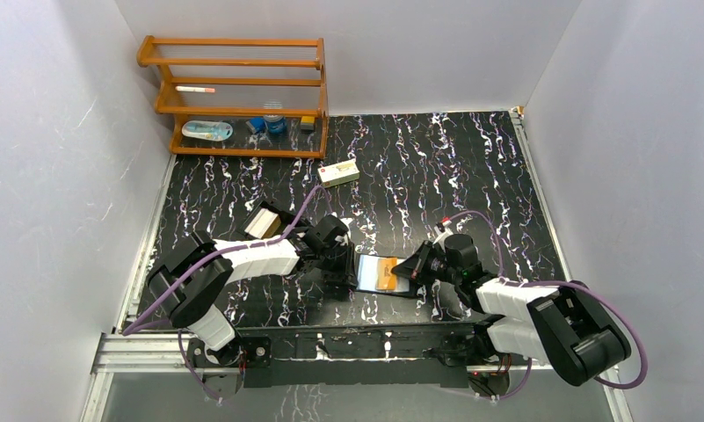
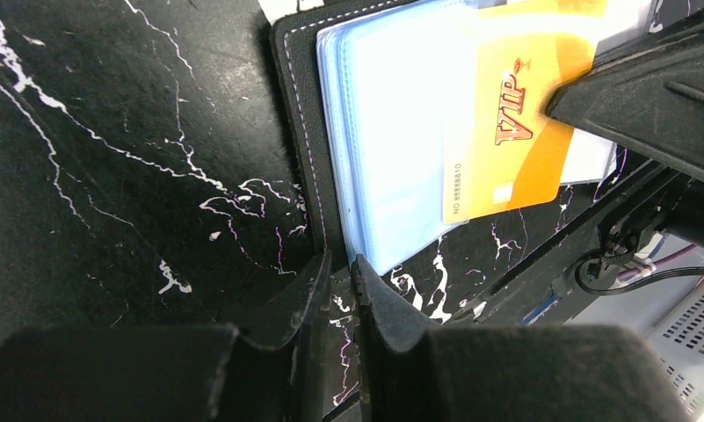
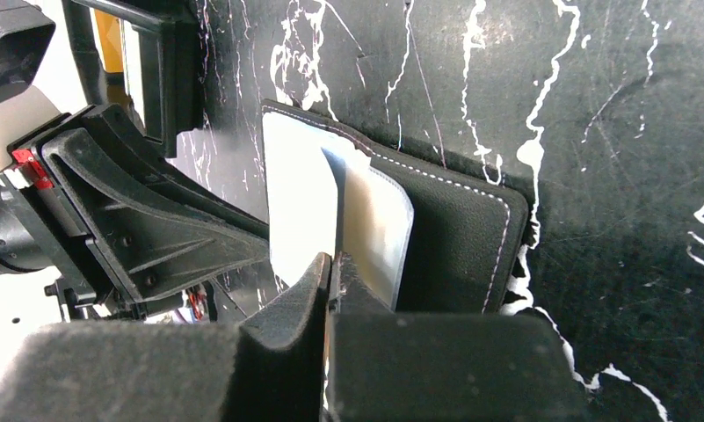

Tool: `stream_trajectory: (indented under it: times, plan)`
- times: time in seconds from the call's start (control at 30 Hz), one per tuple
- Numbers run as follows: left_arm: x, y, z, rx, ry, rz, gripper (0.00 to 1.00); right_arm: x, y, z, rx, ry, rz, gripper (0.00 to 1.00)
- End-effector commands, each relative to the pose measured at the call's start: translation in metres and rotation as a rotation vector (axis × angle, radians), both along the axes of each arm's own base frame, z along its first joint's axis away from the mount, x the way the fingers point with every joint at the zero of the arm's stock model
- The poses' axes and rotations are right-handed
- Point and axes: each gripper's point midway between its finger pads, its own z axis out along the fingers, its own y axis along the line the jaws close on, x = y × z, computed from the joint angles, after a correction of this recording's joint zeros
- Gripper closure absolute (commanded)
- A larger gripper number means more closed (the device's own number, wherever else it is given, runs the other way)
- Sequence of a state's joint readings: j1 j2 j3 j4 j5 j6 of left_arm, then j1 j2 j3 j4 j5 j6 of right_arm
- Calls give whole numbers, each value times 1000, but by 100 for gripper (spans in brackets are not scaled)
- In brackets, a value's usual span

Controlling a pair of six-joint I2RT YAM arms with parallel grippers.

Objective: Put the credit cards into the card holder
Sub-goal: Insert the credit card into the card holder.

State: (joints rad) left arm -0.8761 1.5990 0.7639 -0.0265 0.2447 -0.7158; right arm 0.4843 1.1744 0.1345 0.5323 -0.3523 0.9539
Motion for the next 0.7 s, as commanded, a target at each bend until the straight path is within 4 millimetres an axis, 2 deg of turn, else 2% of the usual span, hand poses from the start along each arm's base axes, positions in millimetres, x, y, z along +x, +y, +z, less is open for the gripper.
stream_trajectory:
  times: [0.0,0.07,0.17,0.23,0.33,0.47,0.67]
  plan:
    - [-30,-1,-19,45,77,-51,86,3,0,1,2,-11,-3,92]
    - [-31,-2,-19,45,80,-53,86,2,-1,0,-19,0,-2,88]
    - [-32,-3,-19,42,84,-56,86,1,-9,-5,-106,47,-6,75]
    - [-33,-3,-19,43,85,-61,86,-1,-17,-4,-162,69,-20,69]
    - [-33,-3,-19,46,84,-61,86,-2,-24,3,-200,72,-37,63]
    - [-34,-2,-20,49,85,-61,86,-2,-22,9,-198,78,-30,59]
    - [-33,-3,-19,46,86,-61,86,0,-18,5,-200,94,-15,57]
